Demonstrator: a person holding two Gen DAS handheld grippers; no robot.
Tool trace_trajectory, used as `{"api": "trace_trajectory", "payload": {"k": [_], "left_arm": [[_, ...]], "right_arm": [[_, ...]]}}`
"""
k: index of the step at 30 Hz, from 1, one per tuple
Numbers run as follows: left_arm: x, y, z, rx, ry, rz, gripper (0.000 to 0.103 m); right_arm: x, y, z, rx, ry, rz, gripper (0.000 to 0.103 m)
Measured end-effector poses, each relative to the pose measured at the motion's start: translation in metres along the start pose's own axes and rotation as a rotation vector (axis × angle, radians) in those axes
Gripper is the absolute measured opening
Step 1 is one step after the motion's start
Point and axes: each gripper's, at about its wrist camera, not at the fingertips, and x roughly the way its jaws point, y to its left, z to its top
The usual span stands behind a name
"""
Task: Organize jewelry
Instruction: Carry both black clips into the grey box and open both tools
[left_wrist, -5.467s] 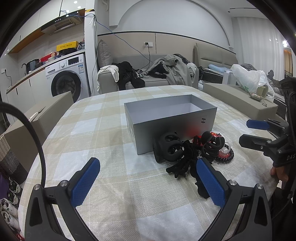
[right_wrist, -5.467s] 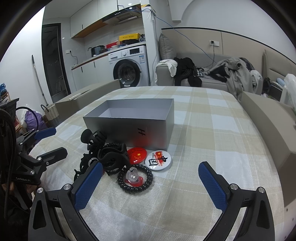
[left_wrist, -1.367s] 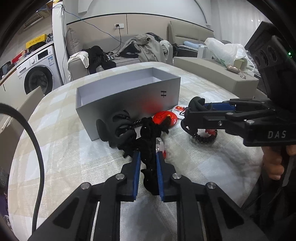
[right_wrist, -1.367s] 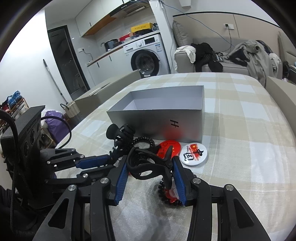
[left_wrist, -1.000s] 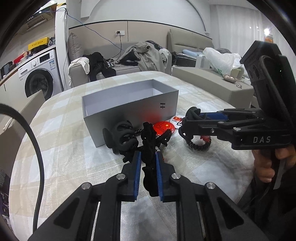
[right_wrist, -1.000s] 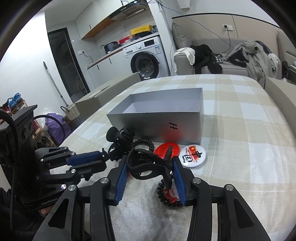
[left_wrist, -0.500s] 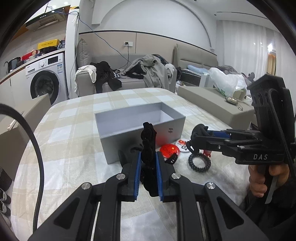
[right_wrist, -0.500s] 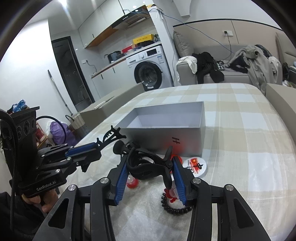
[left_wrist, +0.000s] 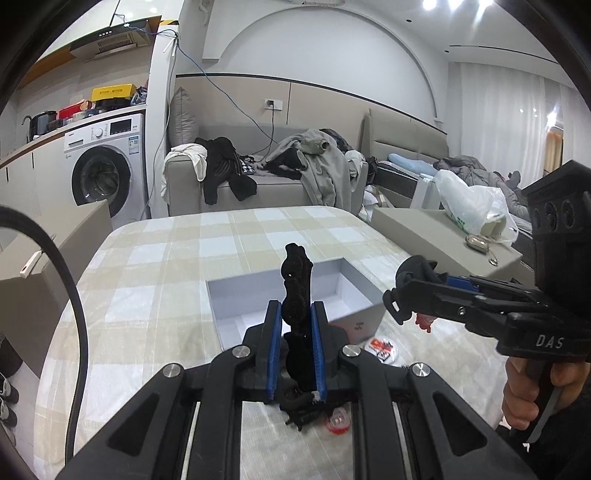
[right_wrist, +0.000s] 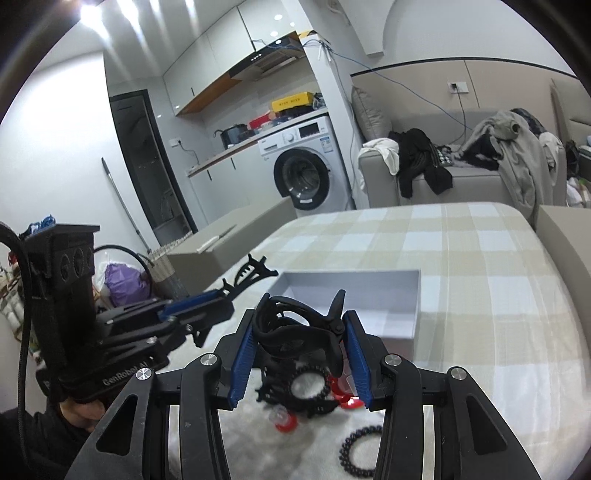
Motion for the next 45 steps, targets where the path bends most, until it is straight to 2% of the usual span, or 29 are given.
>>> {"api": "trace_trajectory", "payload": {"k": [5,10,16,23,31,40,45], "left_arm": [[0.003,0.007,0.016,0.005,-0.033,0.017,0.01],[0.006,0.022,0.021,-0.04,-0.051,0.015,0.01],[0.016,0.029,0.015,-0.046,-0.017,0.013,0.01],[0.024,0.029,0.012,-0.051,0.012,0.019,0.01],[0.033,0.022,0.004,-0.035,0.055,0.012,0.01],[0.032,0.019,0.002,-0.029,0.066,0.006,0.01],[0.032,0.019,0.003,-0.03,0.066,0.005,0.01]], "right_arm": [[0.004,-0.002,0.026,0.005,-0.031,-0.009,0.044],[0.013,-0.009,0.042,0.025,-0.041,-0.021,0.044],[0.027,-0.029,0.033,0.098,-0.03,-0.017,0.044],[0.047,-0.048,0.024,0.162,0.047,-0.032,0.044],[0.055,-0.047,0.016,0.167,0.077,-0.034,0.044],[0.054,-0.047,0.017,0.186,0.081,-0.015,0.044],[0.052,-0.044,0.018,0.189,0.124,0.006,0.044]]}}
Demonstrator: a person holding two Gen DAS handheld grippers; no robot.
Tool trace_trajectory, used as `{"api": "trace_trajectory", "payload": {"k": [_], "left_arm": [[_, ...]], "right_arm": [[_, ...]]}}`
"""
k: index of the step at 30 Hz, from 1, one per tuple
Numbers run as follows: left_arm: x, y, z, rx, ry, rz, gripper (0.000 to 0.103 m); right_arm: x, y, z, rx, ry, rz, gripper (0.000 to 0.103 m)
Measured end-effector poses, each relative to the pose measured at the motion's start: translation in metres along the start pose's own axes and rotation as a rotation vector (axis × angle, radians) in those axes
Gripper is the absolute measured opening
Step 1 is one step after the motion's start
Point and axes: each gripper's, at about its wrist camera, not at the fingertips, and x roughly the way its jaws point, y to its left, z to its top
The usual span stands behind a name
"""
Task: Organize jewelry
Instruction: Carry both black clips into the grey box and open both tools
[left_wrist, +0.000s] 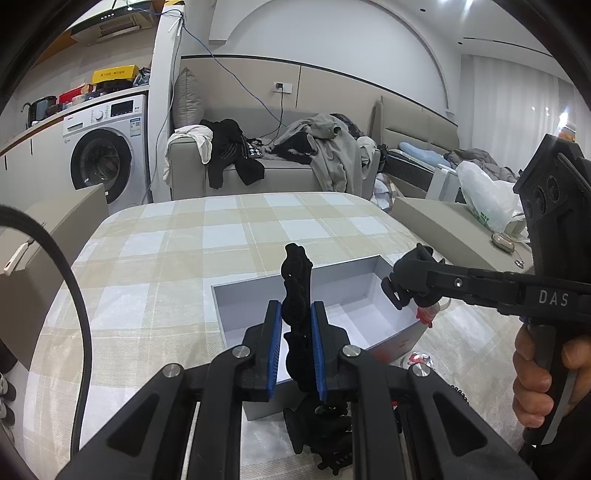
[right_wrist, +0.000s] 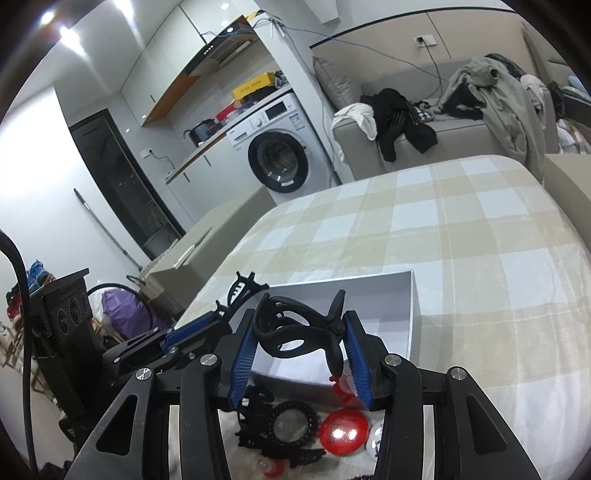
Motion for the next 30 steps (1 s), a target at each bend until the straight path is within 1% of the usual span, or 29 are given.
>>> {"api": "trace_trajectory", "payload": {"k": [2,4,7,8,11,14,16,19,25,27,29,30], "left_arm": [[0.0,-0.001,0.0,0.0,0.001,0.001,0.01],[0.0,-0.001,0.0,-0.001,-0.001,0.0,0.01],[0.001,-0.001,0.0,0.0,0.001,-0.001,0.01],[0.001,-0.001,0.0,0.001,0.001,-0.001,0.01],[0.001,-0.001,0.0,0.001,0.002,-0.003,0.01],[0.002,-0.001,0.0,0.002,0.004,-0.005,0.01],[0.002,-0.002,-0.001,0.006,0.003,-0.006,0.01],[0.001,-0.003,-0.001,0.009,0.003,-0.008,0.01],[0.002,-0.004,-0.001,0.012,0.007,-0.01,0.01],[0.002,-0.005,-0.001,0.014,0.01,-0.01,0.01],[0.003,-0.005,-0.001,0.011,0.013,-0.009,0.01],[0.003,-0.005,-0.001,0.009,0.013,-0.009,0.01]], "right_arm": [[-0.002,0.002,-0.002,-0.001,0.034,0.02,0.044],[-0.004,0.002,-0.003,0.012,0.05,0.046,0.045],[-0.002,-0.003,-0.002,0.077,0.101,0.123,0.045],[-0.001,-0.004,-0.003,0.097,0.103,0.144,0.045],[0.002,-0.005,-0.004,0.103,0.097,0.141,0.045],[0.004,-0.01,-0.004,0.135,0.089,0.155,0.045],[0.004,-0.014,-0.004,0.157,0.076,0.155,0.045],[0.001,-0.017,-0.004,0.164,0.051,0.129,0.045],[0.004,-0.02,-0.003,0.181,0.042,0.086,0.045],[0.008,-0.022,-0.002,0.19,0.039,0.043,0.048],[0.008,-0.025,-0.001,0.21,0.023,0.023,0.063],[0.008,-0.027,-0.001,0.216,0.018,0.029,0.063]]}}
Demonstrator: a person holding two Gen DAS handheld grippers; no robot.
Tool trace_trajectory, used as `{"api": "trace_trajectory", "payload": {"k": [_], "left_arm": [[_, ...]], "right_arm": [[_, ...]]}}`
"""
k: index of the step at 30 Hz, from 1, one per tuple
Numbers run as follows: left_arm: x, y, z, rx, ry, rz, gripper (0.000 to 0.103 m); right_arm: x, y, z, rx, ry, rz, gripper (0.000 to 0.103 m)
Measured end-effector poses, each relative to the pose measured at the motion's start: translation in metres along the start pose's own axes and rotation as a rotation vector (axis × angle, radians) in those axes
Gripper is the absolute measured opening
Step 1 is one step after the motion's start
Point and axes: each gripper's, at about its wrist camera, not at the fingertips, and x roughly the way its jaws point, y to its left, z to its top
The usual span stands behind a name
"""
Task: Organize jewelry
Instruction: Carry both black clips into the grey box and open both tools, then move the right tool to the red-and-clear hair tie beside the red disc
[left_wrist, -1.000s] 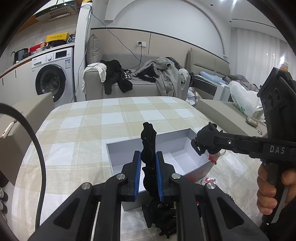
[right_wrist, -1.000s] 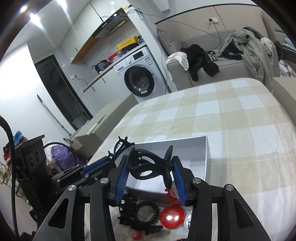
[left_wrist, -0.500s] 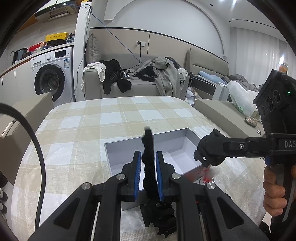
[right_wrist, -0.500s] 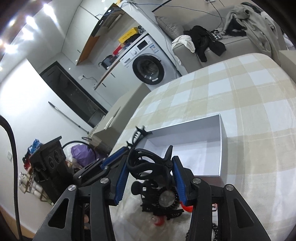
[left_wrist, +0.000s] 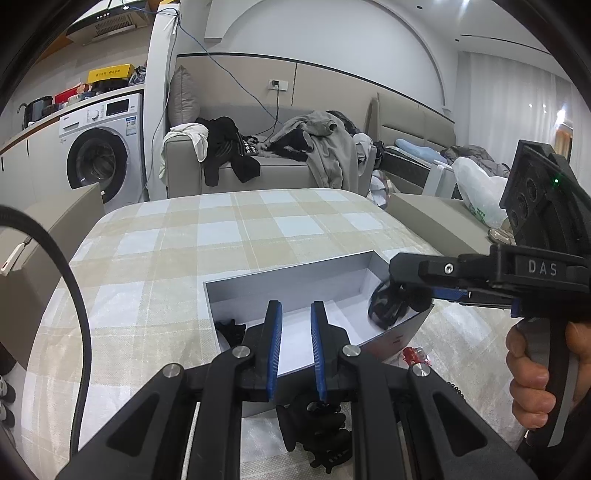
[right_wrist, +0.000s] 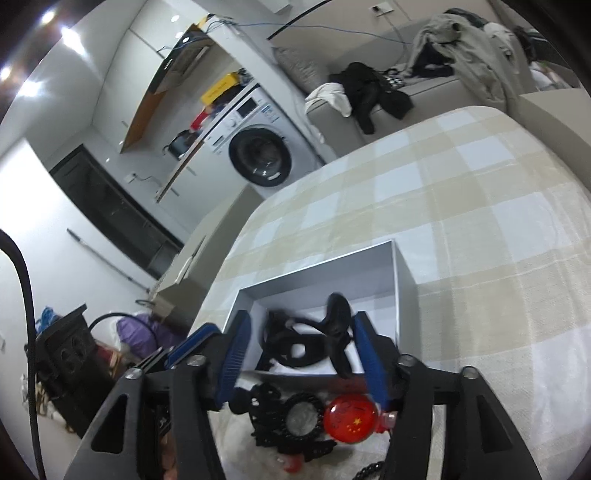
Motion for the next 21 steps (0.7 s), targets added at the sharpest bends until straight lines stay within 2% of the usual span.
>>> {"api": "trace_trajectory", "payload": {"k": [7,8,10,12,14,16,17,18,21], "left_arm": [[-0.003,0.003,0.002,-0.015,-0.002,-0.022,0.011],[-0.004,0.003,0.003,-0.016,0.003,-0.022,0.014],[-0.006,0.003,0.003,-0.022,0.015,-0.018,0.03],[-0.008,0.005,0.004,-0.033,0.02,-0.009,0.073],[-0.015,0.008,0.003,-0.047,-0.004,-0.006,0.084],[-0.02,0.01,0.003,-0.052,-0.015,-0.008,0.086],[-0.021,0.01,0.003,-0.052,-0.014,-0.01,0.091],[-0.023,0.011,0.002,-0.054,-0.015,-0.011,0.1],[-0.028,0.012,-0.003,-0.059,-0.028,-0.029,0.102]], "right_arm": [[-0.01,0.003,0.001,-0.041,-0.012,-0.001,0.063],[-0.011,0.004,0.001,-0.049,-0.012,-0.004,0.064],[-0.015,0.007,0.0,-0.069,-0.012,-0.012,0.068],[-0.02,0.01,-0.001,-0.088,-0.013,-0.027,0.075],[-0.024,0.012,-0.002,-0.107,-0.006,-0.03,0.086],[-0.029,0.014,-0.005,-0.131,-0.005,-0.034,0.097],[-0.032,0.015,-0.008,-0.152,-0.007,-0.045,0.103],[-0.035,0.015,-0.011,-0.167,-0.009,-0.054,0.103],[-0.039,0.013,-0.02,-0.202,-0.002,-0.087,0.103]]}}
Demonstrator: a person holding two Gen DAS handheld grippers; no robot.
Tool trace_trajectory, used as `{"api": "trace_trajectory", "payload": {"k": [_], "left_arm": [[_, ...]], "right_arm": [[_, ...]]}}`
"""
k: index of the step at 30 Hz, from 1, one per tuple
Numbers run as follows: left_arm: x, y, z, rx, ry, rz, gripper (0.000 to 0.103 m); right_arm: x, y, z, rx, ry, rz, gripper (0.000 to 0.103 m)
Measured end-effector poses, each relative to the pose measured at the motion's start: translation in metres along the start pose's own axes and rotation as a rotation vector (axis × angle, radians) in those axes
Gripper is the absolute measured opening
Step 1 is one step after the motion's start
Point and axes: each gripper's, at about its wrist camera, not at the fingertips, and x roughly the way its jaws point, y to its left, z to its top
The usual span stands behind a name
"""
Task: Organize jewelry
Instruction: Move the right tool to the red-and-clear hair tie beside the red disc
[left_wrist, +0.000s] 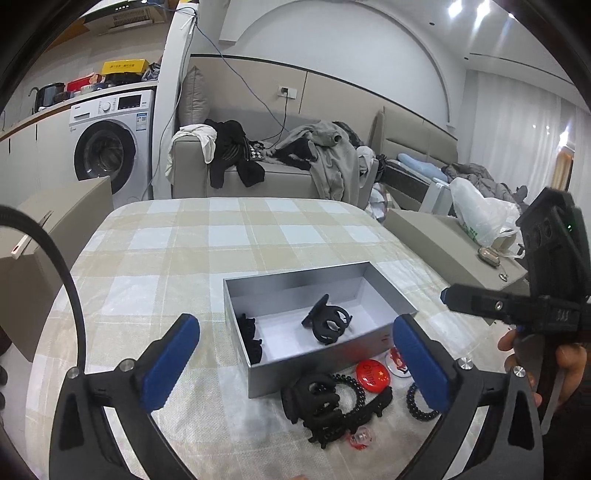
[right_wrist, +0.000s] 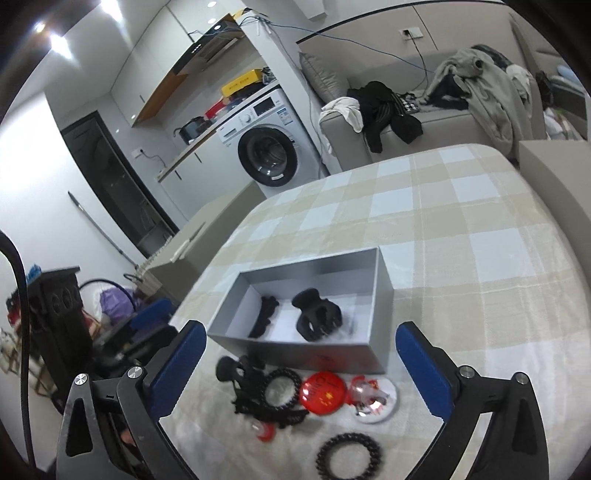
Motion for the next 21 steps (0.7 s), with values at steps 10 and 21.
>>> {"api": "trace_trajectory", "payload": {"k": [10,21], "left_arm": [[-0.001,-0.012,-0.027,0.044,0.08,0.002,0.102],[0.005,-0.019,-0.048,0.122,0.085,0.054,0.102]], "right_arm": [[0.0,-0.015,-0.024,0.003,0.037,-0.068,0.103],[0.014,-0.024,-0.043,-0.016,0.091,-0.132,0.103]]}}
